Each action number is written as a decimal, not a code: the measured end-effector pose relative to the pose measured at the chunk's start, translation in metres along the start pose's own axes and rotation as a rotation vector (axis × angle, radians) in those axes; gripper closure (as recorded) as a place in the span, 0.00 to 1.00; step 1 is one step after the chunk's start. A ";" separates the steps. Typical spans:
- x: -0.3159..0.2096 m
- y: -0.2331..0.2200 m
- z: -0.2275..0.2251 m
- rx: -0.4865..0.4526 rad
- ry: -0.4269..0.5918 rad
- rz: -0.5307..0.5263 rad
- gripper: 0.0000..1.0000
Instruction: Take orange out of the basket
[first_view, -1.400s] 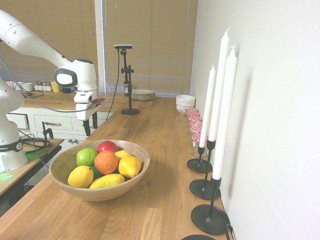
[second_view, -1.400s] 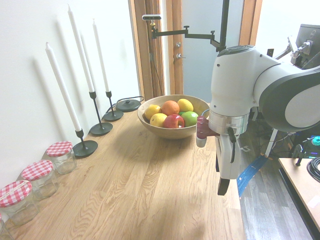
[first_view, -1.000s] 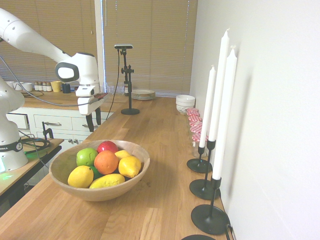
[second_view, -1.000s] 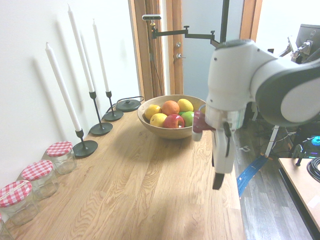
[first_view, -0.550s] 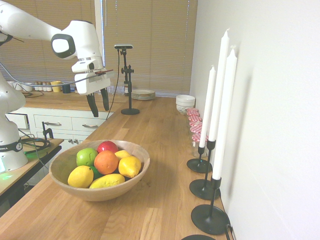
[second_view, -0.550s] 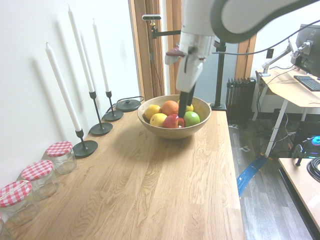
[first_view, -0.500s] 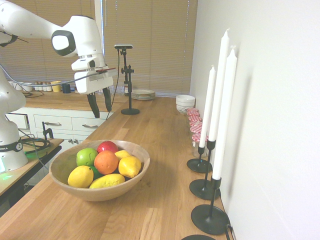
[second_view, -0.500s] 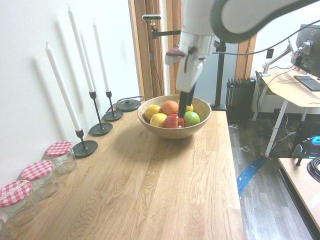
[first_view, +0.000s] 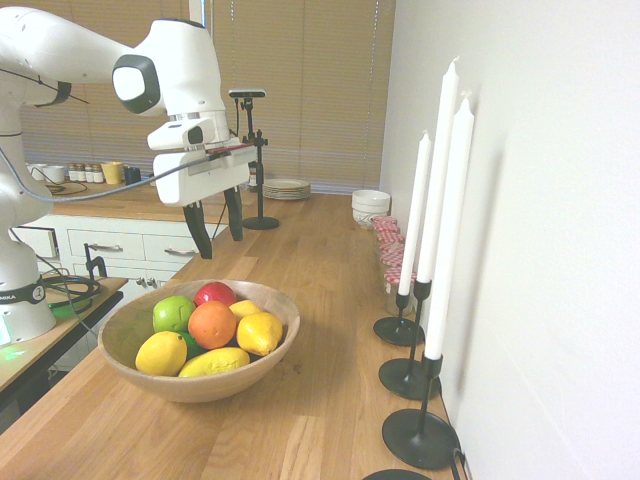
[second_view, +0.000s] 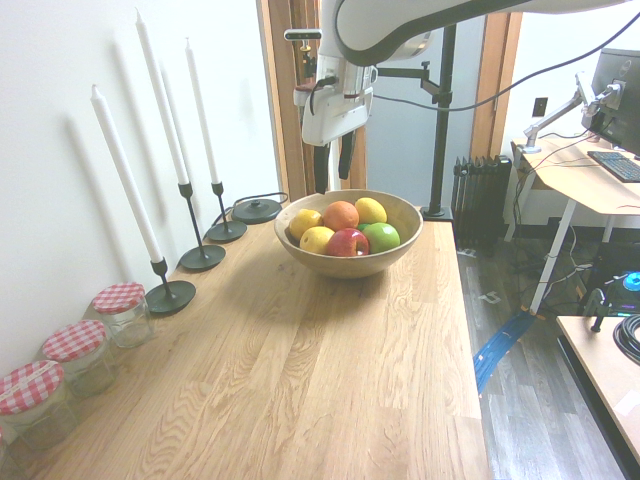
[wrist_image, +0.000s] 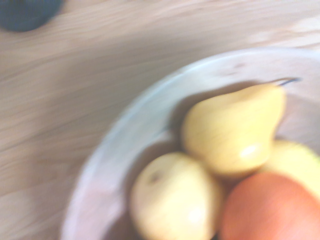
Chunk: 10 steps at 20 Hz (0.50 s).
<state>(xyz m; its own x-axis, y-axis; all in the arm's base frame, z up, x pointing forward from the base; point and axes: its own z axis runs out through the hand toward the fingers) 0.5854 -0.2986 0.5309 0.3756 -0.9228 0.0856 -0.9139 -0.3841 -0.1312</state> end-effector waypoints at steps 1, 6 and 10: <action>0.010 0.002 0.007 -0.005 -0.006 0.012 0.00; 0.044 0.014 0.040 -0.033 -0.036 0.045 0.00; 0.052 0.021 0.067 -0.064 -0.061 0.054 0.00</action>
<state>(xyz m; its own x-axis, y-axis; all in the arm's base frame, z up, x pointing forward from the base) 0.5958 -0.3567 0.4661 0.3328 -0.9428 0.0196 -0.9401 -0.3334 -0.0707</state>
